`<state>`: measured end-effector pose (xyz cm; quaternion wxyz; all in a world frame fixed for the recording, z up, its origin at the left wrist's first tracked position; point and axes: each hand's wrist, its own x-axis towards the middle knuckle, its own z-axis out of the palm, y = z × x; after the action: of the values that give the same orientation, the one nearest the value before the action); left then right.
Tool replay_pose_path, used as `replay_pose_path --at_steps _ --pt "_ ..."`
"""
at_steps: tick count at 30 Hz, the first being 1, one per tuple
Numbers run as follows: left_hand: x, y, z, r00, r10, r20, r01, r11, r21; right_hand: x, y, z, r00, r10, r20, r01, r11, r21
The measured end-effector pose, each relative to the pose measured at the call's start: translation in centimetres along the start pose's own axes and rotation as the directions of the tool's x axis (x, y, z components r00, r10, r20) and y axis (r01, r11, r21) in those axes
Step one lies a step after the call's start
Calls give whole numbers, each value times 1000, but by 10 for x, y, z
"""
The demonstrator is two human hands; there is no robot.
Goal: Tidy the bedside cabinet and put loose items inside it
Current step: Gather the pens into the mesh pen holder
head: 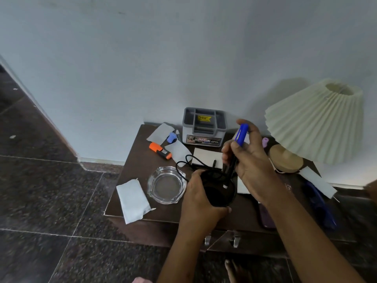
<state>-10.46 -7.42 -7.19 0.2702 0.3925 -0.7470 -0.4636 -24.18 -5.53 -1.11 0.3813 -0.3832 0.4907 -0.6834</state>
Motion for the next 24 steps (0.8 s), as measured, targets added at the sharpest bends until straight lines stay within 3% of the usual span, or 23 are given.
replay_pose_path --at_steps 4,6,10,13,15,16,18,20,22,24 --pt "-2 6 1 999 -6 -33 6 1000 -5 -17 20 0 999 14 44 8 895 -446" --pt "-3 8 2 999 -16 -48 16 1000 -12 -22 28 0 1000 -11 9 14 836 -548" --pt "-3 11 2 998 -30 -52 29 999 -21 -25 33 -4 999 -29 -44 0 843 -537" --pt "-2 10 -2 998 -47 -44 46 999 -22 -20 29 -9 997 37 -73 -61 932 -358" --pt "-1 8 -4 997 -65 -47 65 998 -16 -10 28 -19 987 32 -157 -78 954 -291" --pt "-1 7 -5 996 -71 -48 70 997 -9 -4 28 -26 976 12 -218 -89 934 -345" --pt "0 6 -6 996 -75 -45 76 997 5 5 36 -47 954 -13 -299 -175 786 -593" --pt "0 5 -6 996 -84 -38 84 996 6 12 51 -68 953 24 -303 -275 489 -828" --pt "0 3 -5 995 -88 -36 88 996 -4 15 64 -80 951 100 -294 -307 154 -939" --pt "1 1 -4 996 -81 -41 81 997 -9 18 71 -80 947 147 -287 -288 -12 -958"
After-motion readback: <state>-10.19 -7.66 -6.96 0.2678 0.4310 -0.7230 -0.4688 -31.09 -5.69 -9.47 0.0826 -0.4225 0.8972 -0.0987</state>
